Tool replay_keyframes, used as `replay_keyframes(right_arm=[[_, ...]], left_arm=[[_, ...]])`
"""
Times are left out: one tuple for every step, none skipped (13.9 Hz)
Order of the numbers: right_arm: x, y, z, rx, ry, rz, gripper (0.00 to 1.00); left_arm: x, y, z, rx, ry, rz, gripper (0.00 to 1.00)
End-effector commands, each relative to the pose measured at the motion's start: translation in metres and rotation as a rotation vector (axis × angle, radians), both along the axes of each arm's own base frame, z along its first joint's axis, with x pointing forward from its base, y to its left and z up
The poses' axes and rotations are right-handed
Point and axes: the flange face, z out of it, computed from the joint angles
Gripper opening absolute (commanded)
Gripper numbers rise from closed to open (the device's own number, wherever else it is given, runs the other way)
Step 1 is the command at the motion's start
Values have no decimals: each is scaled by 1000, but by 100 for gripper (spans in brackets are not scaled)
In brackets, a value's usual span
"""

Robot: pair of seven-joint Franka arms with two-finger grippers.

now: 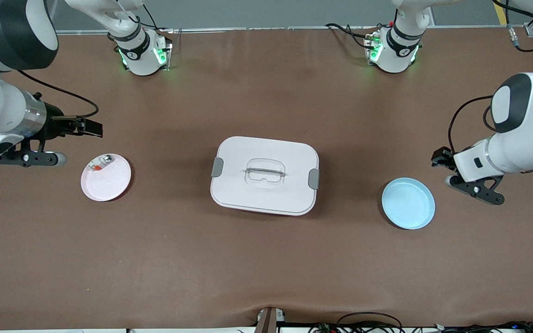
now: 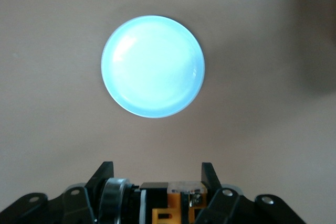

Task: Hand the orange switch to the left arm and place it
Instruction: 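Carry the switch toward the blue dish while the right gripper retracts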

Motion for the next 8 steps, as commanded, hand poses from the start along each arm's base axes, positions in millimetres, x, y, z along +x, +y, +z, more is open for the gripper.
replay_keyframes(right_arm=[[-3,-18,10,-6,-9,-41,100],[-4,-30,27,3,-11,-51,100],[-5,-33,43,7,-21,-58,100],[-6,-31,48,7,-29,-53,100],[-5,-32,48,14,-31,-58,100],[-6,-36,45,0,-21,-64,100],[-6,-39,43,-4,-16,-70,100],[-6,-45,43,-1,-15,-76,100]], left_arm=[[14,2,-9,17,-44,67,38],[16,1,-9,21,-67,88,38],[20,1,-15,23,-72,101,38],[23,0,-18,19,-89,104,38],[26,-1,-26,15,-98,105,38],[30,0,-36,10,-101,108,38],[33,-1,-44,6,-108,109,38],[35,-2,-54,3,-113,124,38]])
